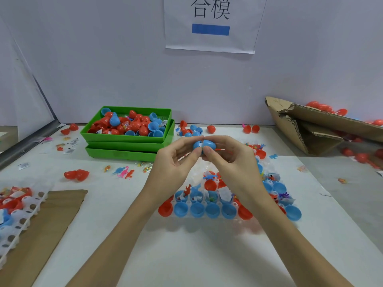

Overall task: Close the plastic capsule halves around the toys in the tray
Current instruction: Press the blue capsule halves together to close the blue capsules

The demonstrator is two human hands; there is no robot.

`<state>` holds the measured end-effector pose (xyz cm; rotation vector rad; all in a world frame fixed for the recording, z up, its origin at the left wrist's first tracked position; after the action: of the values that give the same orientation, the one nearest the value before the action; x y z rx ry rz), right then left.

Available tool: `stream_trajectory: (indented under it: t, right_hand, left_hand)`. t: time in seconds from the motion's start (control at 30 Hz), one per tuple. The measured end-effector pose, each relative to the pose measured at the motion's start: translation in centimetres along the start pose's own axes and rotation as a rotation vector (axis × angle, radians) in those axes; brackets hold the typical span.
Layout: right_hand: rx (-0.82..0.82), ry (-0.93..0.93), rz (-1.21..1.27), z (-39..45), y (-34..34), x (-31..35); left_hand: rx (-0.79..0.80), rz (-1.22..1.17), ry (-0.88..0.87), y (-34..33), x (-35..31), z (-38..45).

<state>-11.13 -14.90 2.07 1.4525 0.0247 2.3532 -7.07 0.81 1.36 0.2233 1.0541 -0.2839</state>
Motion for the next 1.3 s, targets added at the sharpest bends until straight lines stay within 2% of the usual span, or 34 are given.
stream_trajectory:
  t: [0.13, 0.27, 0.47, 0.6, 0.73, 1.0, 1.1, 1.23, 1.3]
  right_hand:
    - [0.016, -0.008, 0.039, 0.1, 0.1, 0.1]
    - [0.042, 0.071, -0.106, 0.1, 0.3, 0.4]
    - [0.027, 0.059, -0.125, 0.2, 0.3, 0.2]
    - [0.016, 0.028, -0.107, 0.1, 0.4, -0.1]
    - [0.01, 0.033, -0.125, 0.0, 0.3, -0.1]
    - [-0.039, 0.016, -0.172, -0.4, 0.0, 0.0]
    - [-0.089, -0.01, -0.116, -0.6, -0.4, 0.0]
    - [-0.136, -0.089, 0.026, -0.7, -0.7, 0.2]
    - [-0.131, -0.13, 0.102, -0.8, -0.9, 0.4]
  left_hand:
    - [0.007, 0.07, -0.049, 0.1, -0.1, -0.1]
    - [-0.01, 0.244, -0.137, 0.2, -0.3, -0.3]
    - [0.049, 0.214, -0.112, 0.2, -0.4, -0.4]
    - [0.103, 0.294, -0.123, -0.3, 0.1, -0.5]
    - [0.071, 0.389, -0.2, -0.5, 0.3, -0.6]
    - [0.111, 0.391, -0.211, -0.8, 0.4, -0.8]
    - [0.028, 0.328, -0.185, -1.5, 0.5, -0.9]
    - [-0.157, 0.141, -0.139, -2.4, 0.1, -1.5]
    - [-0.233, 0.142, -0.138, -2.4, 0.0, -1.6]
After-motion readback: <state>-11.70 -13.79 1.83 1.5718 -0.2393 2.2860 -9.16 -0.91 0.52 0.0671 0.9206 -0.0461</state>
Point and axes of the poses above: each hand's wrist, its own z-axis towards the middle knuckle, its own y-axis out of the back of the hand, x = y × z, the point moved 2 cm from there along z, towards the middle knuckle, and after that the axes turned 7 degrees about -z, right-handed, at the moved point
